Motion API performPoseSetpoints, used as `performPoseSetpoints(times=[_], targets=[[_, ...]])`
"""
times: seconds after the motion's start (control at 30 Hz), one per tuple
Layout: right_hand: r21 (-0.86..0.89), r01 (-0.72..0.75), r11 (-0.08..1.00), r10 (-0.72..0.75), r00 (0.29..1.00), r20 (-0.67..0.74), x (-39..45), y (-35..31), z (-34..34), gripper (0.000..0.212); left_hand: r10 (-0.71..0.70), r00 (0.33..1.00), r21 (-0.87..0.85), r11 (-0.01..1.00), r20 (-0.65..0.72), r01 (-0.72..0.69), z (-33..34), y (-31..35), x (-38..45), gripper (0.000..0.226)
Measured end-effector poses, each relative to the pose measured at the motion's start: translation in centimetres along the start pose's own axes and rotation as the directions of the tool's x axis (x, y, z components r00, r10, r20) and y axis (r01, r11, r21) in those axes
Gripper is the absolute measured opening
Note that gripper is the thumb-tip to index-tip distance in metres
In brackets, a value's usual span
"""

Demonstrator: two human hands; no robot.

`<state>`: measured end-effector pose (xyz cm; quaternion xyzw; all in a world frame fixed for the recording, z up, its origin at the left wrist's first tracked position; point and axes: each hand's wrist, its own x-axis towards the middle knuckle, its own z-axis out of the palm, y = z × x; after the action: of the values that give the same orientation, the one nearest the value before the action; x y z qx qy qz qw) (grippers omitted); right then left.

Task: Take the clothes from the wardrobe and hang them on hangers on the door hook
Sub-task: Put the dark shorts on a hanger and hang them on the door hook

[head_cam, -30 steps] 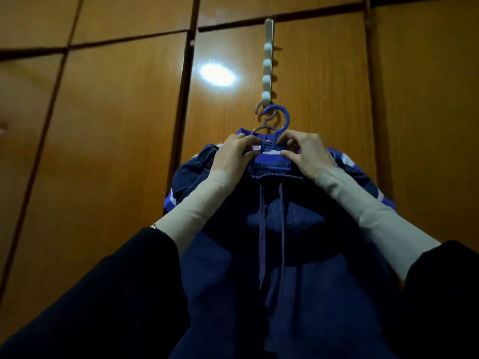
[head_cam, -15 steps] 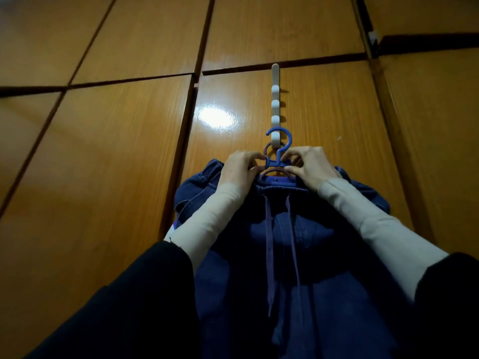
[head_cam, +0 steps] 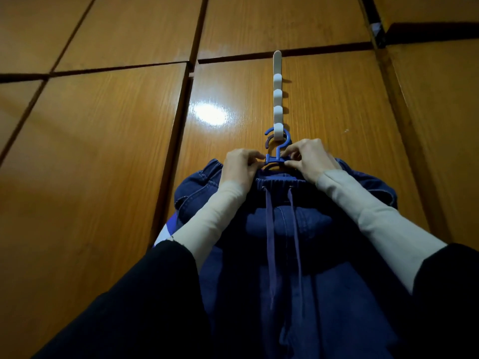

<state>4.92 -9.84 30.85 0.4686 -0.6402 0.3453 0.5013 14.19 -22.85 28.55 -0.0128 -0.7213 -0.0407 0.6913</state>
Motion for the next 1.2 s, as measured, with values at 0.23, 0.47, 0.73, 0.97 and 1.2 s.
performPoseSetpoints(times=[0.23,0.47,0.73,0.97,1.2], targets=[[-0.038,0.044,0.998,-0.046,0.997,-0.055,-2.3,0.2,-0.3,0.024,0.03,0.996,0.021,0.999,-0.084,-0.029,0.1,-0.3,-1.9,0.013],[0.085,-0.203,0.975,0.215,0.96,-0.177,-3.9,3.1,-2.7,0.016,-0.073,0.977,0.388,0.91,-0.2,0.147,-2.4,-1.4,-2.6,0.026],[0.22,-0.343,0.913,0.365,0.929,-0.065,-4.8,3.9,-3.9,0.039,-0.409,0.904,0.255,0.868,-0.122,0.427,-4.3,-1.7,-1.6,0.03],[0.558,-0.36,0.748,0.317,0.932,0.176,-6.2,6.9,-5.0,0.019,-0.414,0.907,0.064,0.906,-0.078,0.419,-4.9,-3.6,-2.3,0.038],[0.423,-0.242,0.873,0.309,0.946,-0.096,-6.2,6.8,-3.7,0.024,-0.414,0.9,-0.136,0.908,-0.14,0.396,-5.2,-3.3,-2.6,0.025]])
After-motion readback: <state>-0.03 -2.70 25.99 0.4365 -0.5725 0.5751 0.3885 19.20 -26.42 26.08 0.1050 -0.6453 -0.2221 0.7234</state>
